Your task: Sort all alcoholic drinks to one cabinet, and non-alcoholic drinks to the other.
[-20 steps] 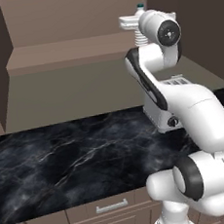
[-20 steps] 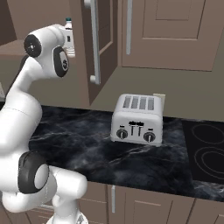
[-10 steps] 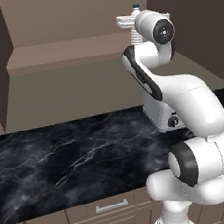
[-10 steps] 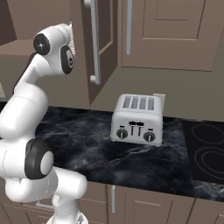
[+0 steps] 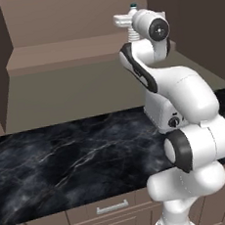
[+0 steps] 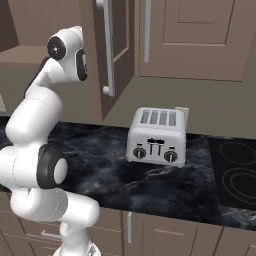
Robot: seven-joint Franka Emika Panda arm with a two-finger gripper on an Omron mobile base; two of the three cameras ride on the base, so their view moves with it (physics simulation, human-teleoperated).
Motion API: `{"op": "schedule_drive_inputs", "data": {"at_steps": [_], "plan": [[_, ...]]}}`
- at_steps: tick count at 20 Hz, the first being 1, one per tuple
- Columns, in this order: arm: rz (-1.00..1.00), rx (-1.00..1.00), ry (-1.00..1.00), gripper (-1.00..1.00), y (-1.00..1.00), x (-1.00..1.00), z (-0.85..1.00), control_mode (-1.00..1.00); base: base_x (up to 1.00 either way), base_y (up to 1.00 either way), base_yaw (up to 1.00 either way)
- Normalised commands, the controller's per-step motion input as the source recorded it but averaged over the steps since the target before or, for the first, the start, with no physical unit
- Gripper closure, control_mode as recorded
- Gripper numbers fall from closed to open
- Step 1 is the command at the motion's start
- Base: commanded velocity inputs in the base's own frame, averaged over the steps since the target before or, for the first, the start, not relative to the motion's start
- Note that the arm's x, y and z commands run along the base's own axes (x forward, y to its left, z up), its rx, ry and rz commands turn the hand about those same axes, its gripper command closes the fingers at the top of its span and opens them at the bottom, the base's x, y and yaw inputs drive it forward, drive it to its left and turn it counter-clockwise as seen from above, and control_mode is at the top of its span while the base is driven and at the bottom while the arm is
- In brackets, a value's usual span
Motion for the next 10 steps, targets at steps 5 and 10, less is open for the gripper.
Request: {"op": "schedule_drive_inputs", "data": {"at_steps": [5, 10], "plan": [[0.0, 0.0, 0.0, 1.0, 0.0, 0.3, -0.14, -1.0, 0.0, 0.0, 0.0], [0.0, 0.0, 0.0, 1.0, 0.0, 0.29, -0.15, -1.0, 0.0, 0.0, 0.0]]}}
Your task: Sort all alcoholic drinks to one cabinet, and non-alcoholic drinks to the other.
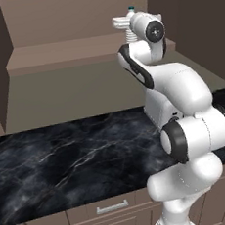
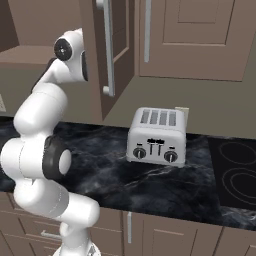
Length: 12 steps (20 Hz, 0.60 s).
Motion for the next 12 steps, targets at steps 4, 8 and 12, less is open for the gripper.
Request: {"op": "schedule_drive_inputs", "data": {"at_steps": [4, 8, 12], "plan": [[0.0, 0.0, 0.0, 1.0, 0.0, 0.3, -0.14, -1.0, 0.0, 0.0, 0.0], [0.0, 0.0, 0.0, 1.0, 0.0, 0.25, -0.17, -1.0, 0.0, 0.0, 0.0], [0.0, 0.0, 0.03, 1.0, 0.0, 0.2, -0.33, -1.0, 0.0, 0.0, 0.0]]}}
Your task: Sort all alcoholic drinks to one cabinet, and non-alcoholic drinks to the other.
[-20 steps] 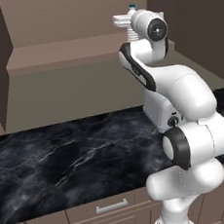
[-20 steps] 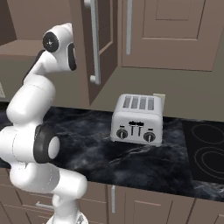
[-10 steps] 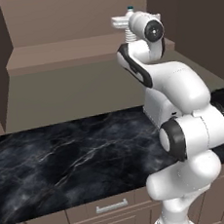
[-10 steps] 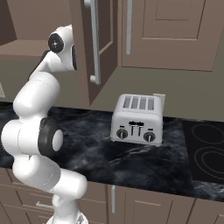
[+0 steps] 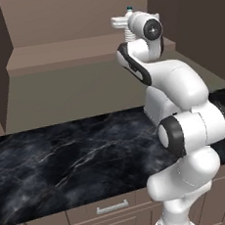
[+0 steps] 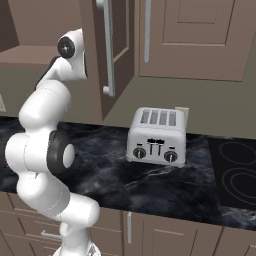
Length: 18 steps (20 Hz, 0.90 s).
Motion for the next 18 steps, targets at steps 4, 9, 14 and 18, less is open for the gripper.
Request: {"op": "schedule_drive_inputs", "data": {"at_steps": [4, 9, 14, 18], "plan": [[0.0, 0.0, 0.08, -1.0, 0.01, 0.23, -0.51, -1.0, 0.0, 0.0, 0.0], [0.0, 0.0, 0.04, -1.0, 0.0, 0.06, -0.42, -1.0, 0.0, 0.0, 0.0], [0.0, 0.0, 0.02, -1.0, 0.0, 0.0, -0.35, -1.0, 0.0, 0.0, 0.0], [0.0, 0.0, 0.01, -1.0, 0.08, -0.1, -0.16, -1.0, 0.0, 0.0, 0.0]]}}
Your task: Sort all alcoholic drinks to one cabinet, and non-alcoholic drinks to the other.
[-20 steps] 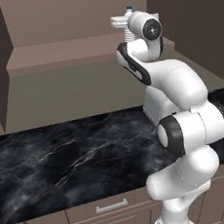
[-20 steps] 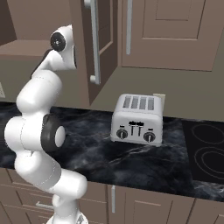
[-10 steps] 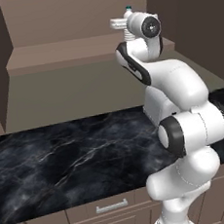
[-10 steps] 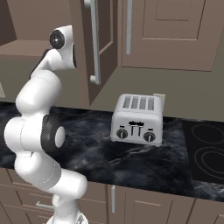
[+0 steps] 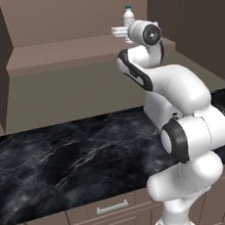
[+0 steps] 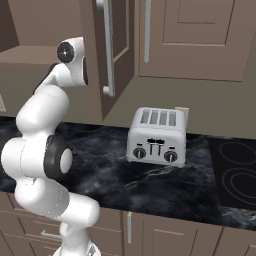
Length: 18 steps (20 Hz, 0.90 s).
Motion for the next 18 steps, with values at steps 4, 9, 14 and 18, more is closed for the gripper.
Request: {"op": "schedule_drive_inputs", "data": {"at_steps": [4, 9, 14, 18], "plan": [[0.0, 0.0, 0.0, -1.0, 0.15, -0.76, 0.08, -1.0, 0.0, 0.0, 0.0], [0.0, 0.0, 0.0, -1.0, 0.14, -1.0, 0.41, -1.0, 0.0, 0.0, 0.0], [0.0, 0.0, 0.0, -1.0, 0.06, -1.0, 0.54, -1.0, 0.0, 0.0, 0.0], [0.0, 0.0, 0.08, -1.0, 0.0, -1.0, 0.46, -1.0, 0.0, 0.0, 0.0]]}}
